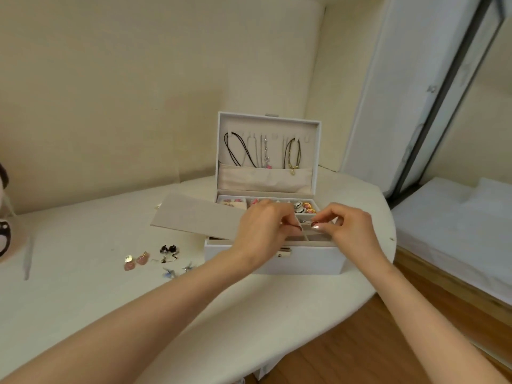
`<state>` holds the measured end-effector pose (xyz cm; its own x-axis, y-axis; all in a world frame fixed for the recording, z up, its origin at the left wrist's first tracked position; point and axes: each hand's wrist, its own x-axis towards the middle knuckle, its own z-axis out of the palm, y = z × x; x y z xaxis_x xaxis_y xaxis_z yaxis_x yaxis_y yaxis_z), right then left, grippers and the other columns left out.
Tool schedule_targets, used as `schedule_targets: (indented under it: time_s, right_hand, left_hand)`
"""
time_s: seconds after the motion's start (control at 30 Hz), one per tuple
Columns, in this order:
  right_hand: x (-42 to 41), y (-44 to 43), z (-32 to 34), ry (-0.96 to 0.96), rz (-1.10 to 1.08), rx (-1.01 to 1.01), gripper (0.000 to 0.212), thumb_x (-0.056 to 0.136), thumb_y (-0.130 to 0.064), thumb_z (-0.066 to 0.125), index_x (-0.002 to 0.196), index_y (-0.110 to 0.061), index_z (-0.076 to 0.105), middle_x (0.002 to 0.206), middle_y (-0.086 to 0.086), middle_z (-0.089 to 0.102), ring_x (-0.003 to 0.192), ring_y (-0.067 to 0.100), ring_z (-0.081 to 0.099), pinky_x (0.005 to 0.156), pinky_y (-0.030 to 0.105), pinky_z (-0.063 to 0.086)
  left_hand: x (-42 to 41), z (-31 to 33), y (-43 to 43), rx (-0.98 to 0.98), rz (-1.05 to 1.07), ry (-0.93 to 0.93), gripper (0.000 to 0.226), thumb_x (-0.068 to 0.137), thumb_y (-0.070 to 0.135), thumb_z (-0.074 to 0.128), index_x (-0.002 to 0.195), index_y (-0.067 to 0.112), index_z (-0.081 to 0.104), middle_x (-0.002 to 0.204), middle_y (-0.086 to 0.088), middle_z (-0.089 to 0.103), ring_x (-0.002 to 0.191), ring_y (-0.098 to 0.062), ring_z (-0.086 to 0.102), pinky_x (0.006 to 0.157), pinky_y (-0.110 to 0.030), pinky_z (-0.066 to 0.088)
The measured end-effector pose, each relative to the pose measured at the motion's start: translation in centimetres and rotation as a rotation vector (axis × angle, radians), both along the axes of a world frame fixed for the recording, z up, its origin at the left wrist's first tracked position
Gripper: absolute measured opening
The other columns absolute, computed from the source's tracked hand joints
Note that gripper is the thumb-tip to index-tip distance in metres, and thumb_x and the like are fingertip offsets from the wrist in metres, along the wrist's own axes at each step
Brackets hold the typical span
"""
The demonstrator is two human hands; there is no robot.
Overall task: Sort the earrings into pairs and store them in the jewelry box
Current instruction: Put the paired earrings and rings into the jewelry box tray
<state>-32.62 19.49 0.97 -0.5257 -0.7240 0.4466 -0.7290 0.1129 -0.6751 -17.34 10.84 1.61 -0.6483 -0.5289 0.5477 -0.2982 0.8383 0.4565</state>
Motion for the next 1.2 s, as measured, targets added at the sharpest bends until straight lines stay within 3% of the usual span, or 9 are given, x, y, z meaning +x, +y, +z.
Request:
schedule_targets:
  time_s: [0.1, 0.27, 0.43, 0.63, 0.97, 1.1, 1.2]
  right_hand:
    - [-1.1, -0.7, 0.1, 0.054, -0.008, 0.112, 0.019, 0.072, -0.009, 0.077, 0.071, -0.026, 0.070, 0.073, -0.011, 0.066, 0.066, 0.006, 0.052, 0.068, 0.030, 0.044]
    - [-1.8, -1.2, 1.2, 0.241, -0.023, 0.364, 0.016, 0.074, -0.012, 0.074, 0.076, -0.027, 0.071, 0.080, -0.008, 0.068, 0.082, 0.015, 0.058, 0.071, 0.031, 0.046]
    - [-1.5, -1.7, 2.5, 0.376, -0.021, 0.521, 0.022, 0.077, -0.009, 0.068, 0.078, -0.030, 0.072, 0.088, -0.008, 0.069, 0.088, 0.016, 0.059, 0.070, 0.028, 0.044]
    - [-1.6, -2.0, 2.1, 0.446, -0.071, 0.519, 0.023, 0.079, -0.006, 0.060, 0.083, -0.026, 0.070, 0.094, -0.001, 0.061, 0.091, 0.024, 0.058, 0.069, 0.034, 0.046]
    - [-2.0, -0.9, 3.0, 0.263, -0.002, 0.261, 0.015, 0.081, -0.019, 0.070, 0.076, -0.032, 0.066, 0.083, -0.011, 0.063, 0.084, 0.013, 0.057, 0.078, 0.034, 0.047]
    - [-0.7, 0.5, 3.4, 0.222, 0.066, 0.152, 0.013, 0.082, -0.019, 0.069, 0.078, -0.031, 0.068, 0.079, -0.011, 0.064, 0.064, -0.002, 0.053, 0.064, 0.022, 0.040]
    - [1.5, 1.9, 3.2, 0.177, 0.164, 0.098, 0.009, 0.082, -0.016, 0.069, 0.080, -0.024, 0.071, 0.074, -0.009, 0.064, 0.062, -0.009, 0.051, 0.057, 0.012, 0.032]
  left_hand:
    - [-2.6, 0.0, -0.9, 0.007, 0.027, -0.040, 0.005, 0.083, 0.024, 0.065, 0.082, 0.019, 0.068, 0.082, 0.003, 0.069, 0.084, -0.016, 0.057, 0.063, -0.028, 0.033]
    - [-5.4, 0.4, -1.5, -0.026, 0.038, -0.241, 0.011, 0.085, 0.020, 0.061, 0.093, 0.019, 0.069, 0.097, -0.005, 0.070, 0.100, -0.026, 0.057, 0.075, -0.032, 0.041]
    - [-6.9, 1.1, -1.1, -0.055, 0.082, -0.452, 0.023, 0.087, 0.012, 0.051, 0.103, 0.013, 0.067, 0.107, -0.010, 0.065, 0.106, -0.029, 0.054, 0.072, -0.031, 0.035]
    - [-7.5, 1.6, -0.1, -0.136, 0.156, -0.521, 0.024, 0.090, 0.012, 0.045, 0.107, 0.008, 0.061, 0.115, -0.013, 0.059, 0.112, -0.031, 0.050, 0.074, -0.033, 0.034]
    - [-4.9, 1.7, -1.0, -0.106, 0.089, -0.350, 0.013, 0.089, 0.018, 0.056, 0.099, 0.018, 0.063, 0.106, -0.004, 0.064, 0.104, -0.024, 0.055, 0.074, -0.031, 0.037]
    - [0.3, 1.5, -0.2, -0.258, 0.021, -0.145, 0.013, 0.090, 0.023, 0.051, 0.098, 0.017, 0.060, 0.099, 0.000, 0.061, 0.096, -0.020, 0.052, 0.073, -0.029, 0.038]
    - [5.0, 0.3, 0.7, -0.390, -0.048, -0.093, 0.016, 0.086, 0.030, 0.042, 0.088, 0.022, 0.056, 0.084, 0.010, 0.058, 0.080, -0.011, 0.048, 0.065, -0.023, 0.035]
